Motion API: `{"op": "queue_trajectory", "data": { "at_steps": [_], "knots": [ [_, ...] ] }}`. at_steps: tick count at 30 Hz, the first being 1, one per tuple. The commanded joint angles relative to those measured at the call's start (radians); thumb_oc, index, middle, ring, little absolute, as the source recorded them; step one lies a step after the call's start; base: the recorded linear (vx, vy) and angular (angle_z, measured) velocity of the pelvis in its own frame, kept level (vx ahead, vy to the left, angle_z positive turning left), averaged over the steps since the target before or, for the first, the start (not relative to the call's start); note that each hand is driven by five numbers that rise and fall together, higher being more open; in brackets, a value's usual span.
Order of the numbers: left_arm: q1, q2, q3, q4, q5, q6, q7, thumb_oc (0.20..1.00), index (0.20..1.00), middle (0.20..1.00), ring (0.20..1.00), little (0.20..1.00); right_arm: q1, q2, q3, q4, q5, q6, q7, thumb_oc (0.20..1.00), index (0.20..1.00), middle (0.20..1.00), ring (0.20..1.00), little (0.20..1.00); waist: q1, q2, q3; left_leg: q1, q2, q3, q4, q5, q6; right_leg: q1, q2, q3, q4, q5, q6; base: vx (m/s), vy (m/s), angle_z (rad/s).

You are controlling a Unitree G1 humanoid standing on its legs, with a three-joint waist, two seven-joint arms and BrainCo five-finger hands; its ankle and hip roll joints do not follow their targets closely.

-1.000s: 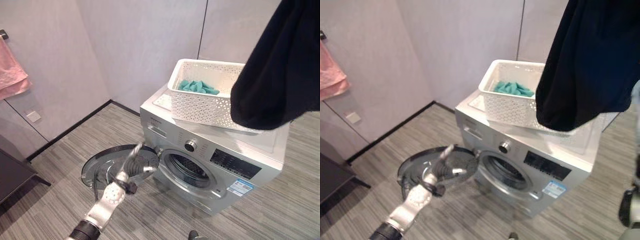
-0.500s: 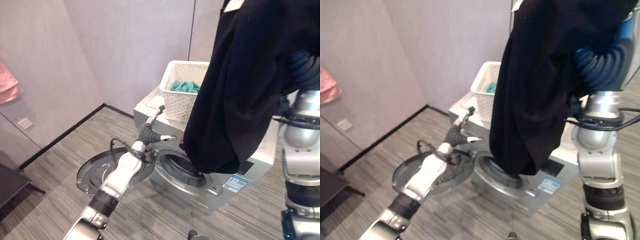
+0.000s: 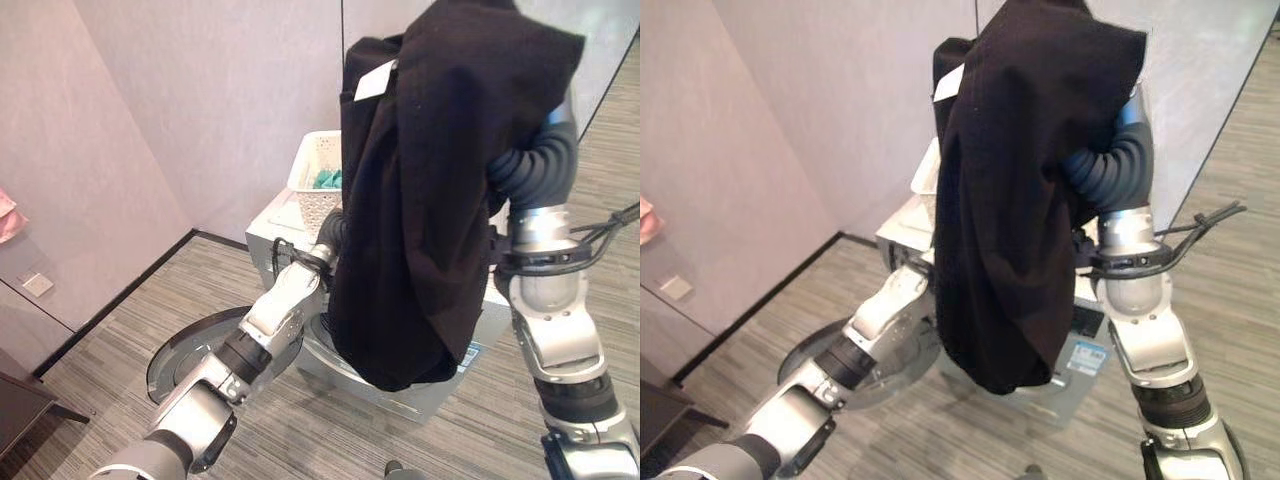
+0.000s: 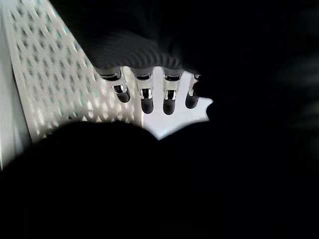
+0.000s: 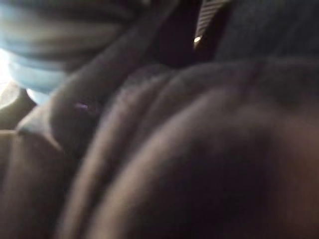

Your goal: Grab the laundry basket,head to the washer,open it,put in the laundry and shut it.

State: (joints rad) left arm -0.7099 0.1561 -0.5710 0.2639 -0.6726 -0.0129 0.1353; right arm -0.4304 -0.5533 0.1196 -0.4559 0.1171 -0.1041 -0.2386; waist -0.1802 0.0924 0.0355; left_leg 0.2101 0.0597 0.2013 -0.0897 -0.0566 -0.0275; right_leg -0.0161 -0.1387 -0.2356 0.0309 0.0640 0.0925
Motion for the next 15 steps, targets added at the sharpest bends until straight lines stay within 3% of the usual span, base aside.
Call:
{"op": "queue_trajectory", "data": {
  "at_steps": [1, 8, 15],
  "knots": [
    [-0.117, -0.022, -0.04, 0.074, -0.05, -0.028, -0.019, 1.0, 1.0, 1.0, 1.0, 1.0, -0.005, 0.021, 0.02, -0.023, 0.069, -0.025, 0.032, 0.2, 0.2, 0.2, 0.2, 0.2, 0.006, -0.088, -0.058, 0.046, 0.009, -0.006, 0.008, -0.08, 0.001, -0.011, -0.097, 0.034, 0.017, -0.005, 0.083, 0.0, 0.0, 0.0],
    [-0.159, -0.093, -0.008, 0.136, -0.096, -0.055, 0.008, 1.0, 1.0, 1.0, 1.0, 1.0, 0.035, 0.048, 0.102, -0.001, 0.104, -0.024, 0.077, 0.2, 0.2, 0.2, 0.2, 0.2, -0.004, -0.084, -0.053, 0.046, 0.014, 0.001, 0.008, -0.075, -0.003, -0.012, -0.097, 0.031, 0.023, -0.011, 0.081, 0.0, 0.0, 0.0],
    [-0.121, -0.142, 0.041, 0.113, -0.234, -0.092, 0.01, 1.0, 1.0, 1.0, 1.0, 1.0, 0.038, 0.1, 0.191, 0.03, 0.131, -0.027, 0.111, 0.2, 0.2, 0.2, 0.2, 0.2, -0.02, -0.075, -0.048, 0.052, 0.014, 0.024, 0.008, -0.077, -0.001, -0.021, -0.095, 0.051, 0.023, -0.007, 0.083, 0.0, 0.0, 0.0]
  ]
}}
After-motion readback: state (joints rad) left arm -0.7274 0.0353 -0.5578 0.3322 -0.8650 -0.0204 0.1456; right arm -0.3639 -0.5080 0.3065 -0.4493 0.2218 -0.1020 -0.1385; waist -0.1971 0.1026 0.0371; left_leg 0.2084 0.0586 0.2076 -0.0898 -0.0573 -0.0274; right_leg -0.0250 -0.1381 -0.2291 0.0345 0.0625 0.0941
